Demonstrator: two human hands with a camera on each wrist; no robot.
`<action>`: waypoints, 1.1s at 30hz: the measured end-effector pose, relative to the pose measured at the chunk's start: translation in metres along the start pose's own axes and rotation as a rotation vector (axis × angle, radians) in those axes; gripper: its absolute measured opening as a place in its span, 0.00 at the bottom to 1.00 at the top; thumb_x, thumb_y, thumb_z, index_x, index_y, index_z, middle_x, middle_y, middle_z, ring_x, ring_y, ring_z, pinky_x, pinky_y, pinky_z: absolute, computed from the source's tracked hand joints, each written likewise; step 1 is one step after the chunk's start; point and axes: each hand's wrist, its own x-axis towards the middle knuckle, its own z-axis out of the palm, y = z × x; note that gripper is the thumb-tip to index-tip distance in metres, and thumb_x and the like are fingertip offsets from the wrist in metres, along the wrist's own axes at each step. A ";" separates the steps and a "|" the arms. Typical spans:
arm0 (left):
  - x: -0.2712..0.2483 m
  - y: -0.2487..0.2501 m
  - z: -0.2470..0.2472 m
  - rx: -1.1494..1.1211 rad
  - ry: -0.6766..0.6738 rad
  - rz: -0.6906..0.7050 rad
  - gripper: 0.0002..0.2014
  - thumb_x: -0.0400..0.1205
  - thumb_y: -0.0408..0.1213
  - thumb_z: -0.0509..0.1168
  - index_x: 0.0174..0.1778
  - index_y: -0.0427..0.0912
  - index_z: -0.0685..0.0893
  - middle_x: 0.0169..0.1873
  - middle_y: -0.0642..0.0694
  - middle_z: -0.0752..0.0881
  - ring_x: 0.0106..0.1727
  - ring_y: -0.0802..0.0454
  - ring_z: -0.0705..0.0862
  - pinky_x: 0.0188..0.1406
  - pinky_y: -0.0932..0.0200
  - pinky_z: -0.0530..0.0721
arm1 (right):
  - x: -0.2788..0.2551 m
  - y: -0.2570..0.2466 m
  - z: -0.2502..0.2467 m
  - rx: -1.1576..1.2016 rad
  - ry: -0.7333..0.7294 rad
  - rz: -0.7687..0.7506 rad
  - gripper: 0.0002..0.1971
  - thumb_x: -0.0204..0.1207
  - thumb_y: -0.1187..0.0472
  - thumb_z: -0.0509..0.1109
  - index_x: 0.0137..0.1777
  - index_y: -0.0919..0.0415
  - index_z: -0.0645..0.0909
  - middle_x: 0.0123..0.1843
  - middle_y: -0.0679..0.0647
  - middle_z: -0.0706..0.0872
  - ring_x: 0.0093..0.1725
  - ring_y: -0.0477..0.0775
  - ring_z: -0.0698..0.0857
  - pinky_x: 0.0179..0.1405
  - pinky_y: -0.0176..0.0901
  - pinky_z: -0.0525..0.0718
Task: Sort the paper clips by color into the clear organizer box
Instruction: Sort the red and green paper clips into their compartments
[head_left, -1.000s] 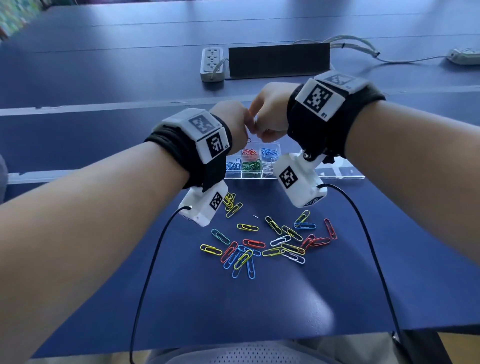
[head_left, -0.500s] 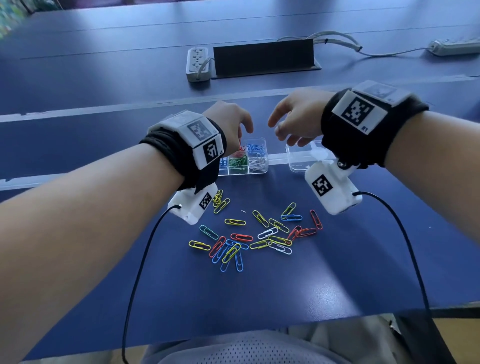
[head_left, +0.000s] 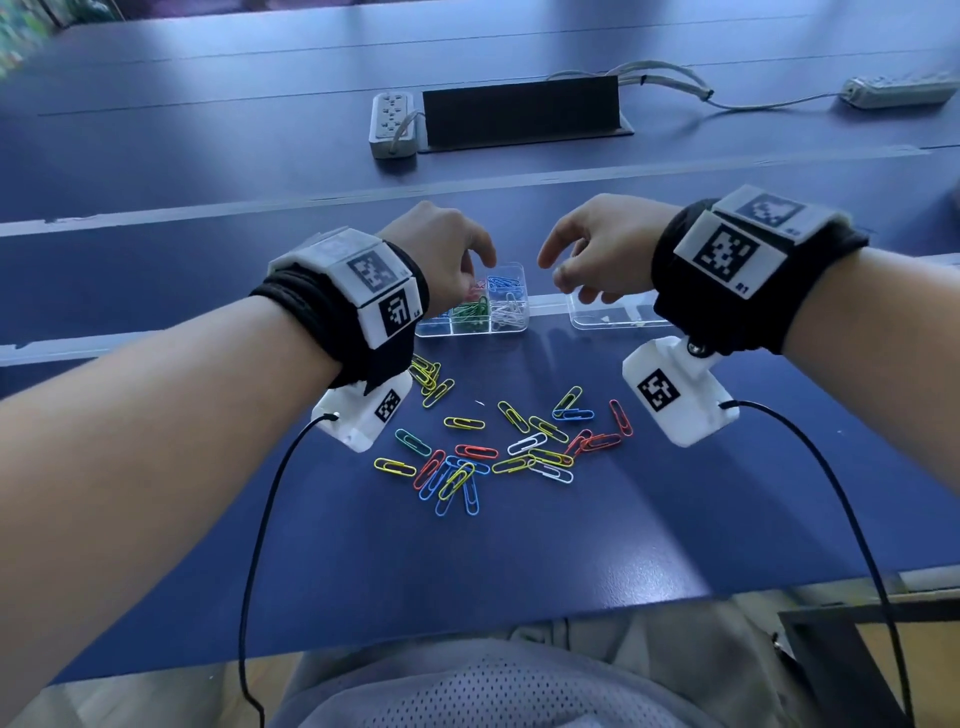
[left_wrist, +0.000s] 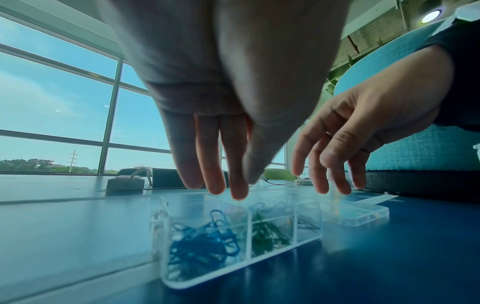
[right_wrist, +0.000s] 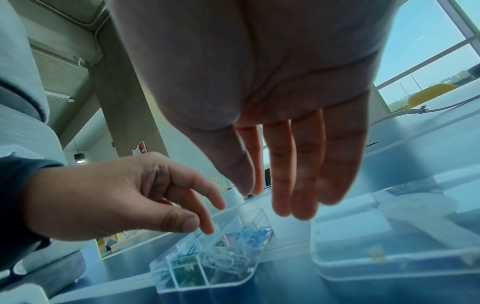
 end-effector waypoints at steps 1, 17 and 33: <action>-0.002 0.000 0.001 -0.008 -0.001 0.006 0.16 0.76 0.32 0.64 0.59 0.47 0.86 0.46 0.47 0.91 0.52 0.50 0.87 0.58 0.59 0.81 | -0.002 0.000 0.001 -0.019 -0.005 -0.011 0.12 0.74 0.64 0.65 0.52 0.48 0.81 0.49 0.61 0.91 0.51 0.62 0.90 0.53 0.55 0.89; -0.057 0.003 0.005 0.045 -0.180 0.156 0.05 0.74 0.39 0.70 0.44 0.49 0.89 0.25 0.57 0.81 0.26 0.67 0.77 0.33 0.78 0.70 | -0.066 0.015 0.031 -0.437 -0.041 -0.314 0.12 0.71 0.66 0.67 0.48 0.52 0.89 0.35 0.45 0.86 0.38 0.46 0.79 0.49 0.43 0.85; -0.076 0.018 0.020 0.279 -0.381 0.272 0.09 0.75 0.45 0.69 0.50 0.52 0.90 0.37 0.54 0.85 0.39 0.58 0.77 0.40 0.68 0.69 | -0.071 0.048 0.032 -0.596 -0.122 -0.378 0.06 0.71 0.58 0.74 0.46 0.50 0.88 0.41 0.41 0.74 0.42 0.45 0.74 0.51 0.44 0.79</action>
